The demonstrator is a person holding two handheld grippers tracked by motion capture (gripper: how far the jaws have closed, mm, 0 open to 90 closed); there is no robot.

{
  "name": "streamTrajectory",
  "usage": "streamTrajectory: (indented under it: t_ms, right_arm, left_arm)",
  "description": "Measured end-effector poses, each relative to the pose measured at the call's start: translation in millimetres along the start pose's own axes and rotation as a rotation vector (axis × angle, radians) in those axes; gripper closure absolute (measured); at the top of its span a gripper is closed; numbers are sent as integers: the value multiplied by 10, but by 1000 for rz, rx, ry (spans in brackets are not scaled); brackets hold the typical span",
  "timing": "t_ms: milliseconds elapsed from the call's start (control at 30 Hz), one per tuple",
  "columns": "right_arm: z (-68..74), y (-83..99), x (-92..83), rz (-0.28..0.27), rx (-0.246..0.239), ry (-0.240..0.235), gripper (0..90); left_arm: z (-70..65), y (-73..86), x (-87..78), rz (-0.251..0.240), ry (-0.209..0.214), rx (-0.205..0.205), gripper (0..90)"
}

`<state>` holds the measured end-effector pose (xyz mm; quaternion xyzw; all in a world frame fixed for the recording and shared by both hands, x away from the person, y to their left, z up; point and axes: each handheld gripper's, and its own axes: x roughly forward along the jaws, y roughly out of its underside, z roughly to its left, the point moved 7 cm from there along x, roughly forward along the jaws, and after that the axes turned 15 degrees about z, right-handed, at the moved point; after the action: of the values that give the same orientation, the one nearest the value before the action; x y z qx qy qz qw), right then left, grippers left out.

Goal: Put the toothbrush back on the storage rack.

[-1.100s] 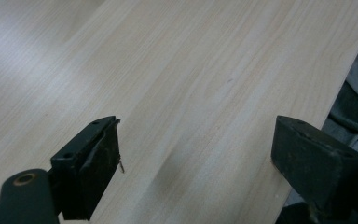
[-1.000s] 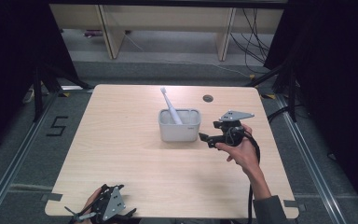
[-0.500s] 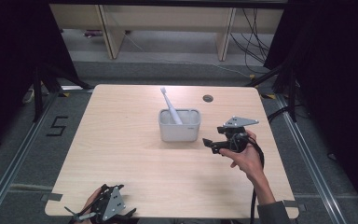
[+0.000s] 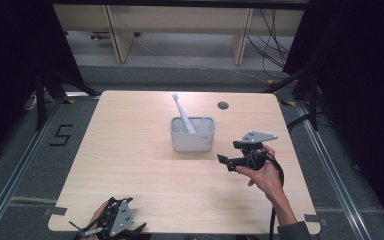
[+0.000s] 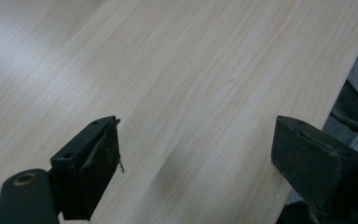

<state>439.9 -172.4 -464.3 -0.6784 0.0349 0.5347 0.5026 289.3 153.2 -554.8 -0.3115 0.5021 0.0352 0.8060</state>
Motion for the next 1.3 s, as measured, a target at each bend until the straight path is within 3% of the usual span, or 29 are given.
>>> streamTrajectory:
  t_ms: [67, 200, 233, 300, 367, 500, 533, 600, 700, 733, 800, 833, 933, 1000, 1067, 1100, 1233, 1300]
  right_arm:
    - [6, 30, 8, 8, -19, 6, 209]
    - [70, 92, 31, 16, 12, -10, 206]
    - [45, 98, 26, 18, -23, 6, 206]
    - [85, 127, 32, 18, -3, -12, 206]
    - [72, 138, 22, 15, -22, 3, 206]
    - [97, 192, 18, 15, 1, -8, 207]
    - [85, 196, 18, 7, -15, -1, 208]
    - [110, 240, 23, 13, 12, -15, 208]
    - [81, 297, 27, 10, -6, 0, 208]
    - [96, 327, 23, 23, 15, -9, 208]
    - [84, 349, 30, 16, 10, -4, 209]
    - [110, 371, 32, 18, 39, -15, 210]
    - [74, 417, 30, 13, 9, 4, 210]
    - [84, 451, 36, 16, 31, -3, 210]
    - [71, 480, 47, 23, 12, -11, 210]
    - [80, 496, 45, 18, 41, -1, 210]
    - [71, 550, 40, 19, 29, -9, 210]
    - [84, 579, 37, 22, 46, -10, 209]
  left_arm:
    - [4, -1, -3, -1, -1, 1, 149]
    - [4, -2, -7, -1, -2, 2, 149]
    - [3, -3, -4, -1, -1, 1, 149]
    - [1, -2, -1, -1, -1, 0, 149]
    - [2, -1, -4, -1, -1, 3, 149]
    - [2, 0, -14, 0, 7, 6, 149]
    - [3, -3, -7, -4, -2, 0, 149]
    - [3, 0, 0, 0, -1, 0, 149]
    - [1, 0, -4, -1, -1, 2, 149]
    - [4, -3, -5, -2, -2, 2, 149]
    - [4, -1, -9, 1, 6, 5, 149]
    - [2, 1, -6, 1, 6, 2, 149]
    - [2, 1, 3, 1, -2, -2, 149]
    - [0, 0, -1, 0, -1, 1, 149]
    - [5, -2, -2, -1, -3, 1, 149]
    - [4, -1, -3, -1, -3, 1, 149]
    - [-4, 2, -3, 3, 9, 0, 149]
    - [-1, 0, -2, 0, 4, 0, 149]
